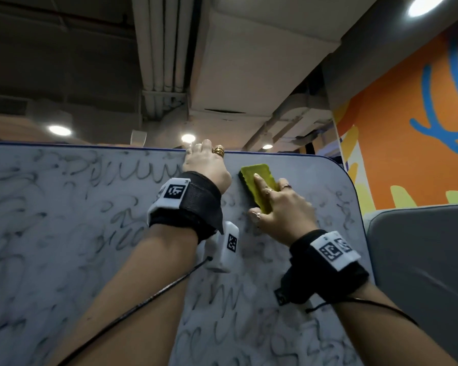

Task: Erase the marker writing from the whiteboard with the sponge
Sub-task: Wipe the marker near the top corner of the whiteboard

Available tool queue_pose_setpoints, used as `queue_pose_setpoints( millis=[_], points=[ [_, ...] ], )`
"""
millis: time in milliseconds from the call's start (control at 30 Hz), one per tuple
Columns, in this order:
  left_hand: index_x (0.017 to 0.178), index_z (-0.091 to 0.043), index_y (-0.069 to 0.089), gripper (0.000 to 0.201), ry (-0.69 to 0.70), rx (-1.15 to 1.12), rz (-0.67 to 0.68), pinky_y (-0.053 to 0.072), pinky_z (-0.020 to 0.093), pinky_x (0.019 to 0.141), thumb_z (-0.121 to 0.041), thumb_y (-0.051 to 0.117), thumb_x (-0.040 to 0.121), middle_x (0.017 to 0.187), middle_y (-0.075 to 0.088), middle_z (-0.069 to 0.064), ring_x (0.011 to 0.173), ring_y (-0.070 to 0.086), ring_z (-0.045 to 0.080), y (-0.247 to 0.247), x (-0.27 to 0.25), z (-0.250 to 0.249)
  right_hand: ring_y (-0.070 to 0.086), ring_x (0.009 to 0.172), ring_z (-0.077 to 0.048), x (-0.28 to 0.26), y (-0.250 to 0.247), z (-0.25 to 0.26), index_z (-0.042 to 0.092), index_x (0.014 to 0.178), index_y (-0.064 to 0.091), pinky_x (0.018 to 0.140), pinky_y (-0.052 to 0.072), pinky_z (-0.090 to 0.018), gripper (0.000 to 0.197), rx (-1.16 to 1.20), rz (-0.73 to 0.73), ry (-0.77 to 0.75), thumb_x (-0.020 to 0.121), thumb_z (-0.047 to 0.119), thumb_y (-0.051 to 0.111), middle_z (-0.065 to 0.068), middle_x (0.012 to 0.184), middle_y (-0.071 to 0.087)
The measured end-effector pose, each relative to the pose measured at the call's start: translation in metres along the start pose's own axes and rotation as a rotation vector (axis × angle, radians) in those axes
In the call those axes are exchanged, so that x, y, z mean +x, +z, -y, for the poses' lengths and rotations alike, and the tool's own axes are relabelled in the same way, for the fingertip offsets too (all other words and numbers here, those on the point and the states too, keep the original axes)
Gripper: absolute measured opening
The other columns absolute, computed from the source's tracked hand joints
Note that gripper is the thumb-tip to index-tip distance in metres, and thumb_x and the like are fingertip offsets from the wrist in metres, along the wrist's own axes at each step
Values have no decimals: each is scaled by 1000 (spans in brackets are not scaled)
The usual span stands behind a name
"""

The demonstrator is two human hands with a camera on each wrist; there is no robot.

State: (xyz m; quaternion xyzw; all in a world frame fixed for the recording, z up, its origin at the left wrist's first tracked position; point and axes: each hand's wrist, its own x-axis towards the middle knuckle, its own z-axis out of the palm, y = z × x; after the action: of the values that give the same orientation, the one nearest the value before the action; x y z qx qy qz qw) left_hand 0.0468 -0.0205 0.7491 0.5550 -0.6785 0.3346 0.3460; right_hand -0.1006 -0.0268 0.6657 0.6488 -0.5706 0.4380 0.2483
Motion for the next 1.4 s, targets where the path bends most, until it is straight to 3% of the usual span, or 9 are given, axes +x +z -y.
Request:
queue_pose_setpoints(
  millis=[200, 467, 700, 833, 933, 1067, 1233, 1400],
  points=[
    [141, -10, 37, 50, 17, 25, -2, -1, 41, 119, -13, 34, 91, 143, 29, 14, 137, 22, 30, 0, 2, 2, 42, 127, -28, -2, -13, -39, 41, 146, 19, 99, 37, -38, 67, -31, -2, 196, 86, 55, 46, -8, 145, 34],
    [143, -12, 36, 52, 36, 63, -29, -2, 41, 119, -16, 38, 92, 145, 28, 14, 138, 20, 31, 2, 2, 4, 41, 127, -28, -6, 0, 20, 43, 146, 11, 99, 38, -37, 73, -43, 37, -7, 84, 58, 45, -7, 146, 28],
    [146, -9, 31, 58, 46, 61, 0, -8, 40, 118, -13, 33, 87, 147, 28, 14, 140, 17, 30, -3, -3, 16, 43, 125, -30, -6, -9, -16, 39, 147, 18, 96, 38, -38, 67, -36, 5, 209, 87, 54, 44, -9, 140, 36],
    [133, 0, 46, 51, -22, 91, 1, 3, 43, 118, -22, 30, 90, 136, 39, 15, 132, 30, 32, -6, -5, 43, 43, 125, -29, -8, -4, 16, 38, 147, 17, 98, 38, -37, 69, 5, -10, 123, 87, 53, 46, -10, 142, 34],
    [135, 1, 45, 54, -32, 139, -12, -3, 44, 118, -28, 26, 94, 137, 40, 16, 133, 29, 32, -9, -10, 62, 44, 124, -27, -14, 7, 44, 42, 147, 13, 97, 39, -36, 71, -5, -16, 50, 86, 55, 46, -6, 144, 30],
    [140, -2, 41, 56, -10, 122, -1, -2, 42, 119, -29, 26, 93, 139, 37, 17, 135, 24, 33, -8, -9, 70, 45, 124, -27, -19, 15, 44, 45, 146, 12, 96, 40, -37, 70, 29, -20, 124, 85, 55, 45, -6, 144, 29],
    [136, 2, 41, 57, 5, 127, 26, 9, 46, 117, -30, 26, 92, 138, 35, 20, 132, 27, 35, -8, -10, 70, 42, 126, -29, -19, 17, 23, 40, 147, 17, 97, 38, -39, 68, 100, -56, 317, 87, 52, 46, -10, 144, 33],
    [147, -10, 29, 60, 24, 119, 12, 4, 45, 118, -31, 28, 91, 145, 29, 17, 137, 20, 34, -9, -13, 71, 38, 130, -27, -14, 19, 41, 39, 147, 17, 99, 37, -39, 67, 143, -76, 276, 88, 52, 45, -10, 144, 33]
  ],
)
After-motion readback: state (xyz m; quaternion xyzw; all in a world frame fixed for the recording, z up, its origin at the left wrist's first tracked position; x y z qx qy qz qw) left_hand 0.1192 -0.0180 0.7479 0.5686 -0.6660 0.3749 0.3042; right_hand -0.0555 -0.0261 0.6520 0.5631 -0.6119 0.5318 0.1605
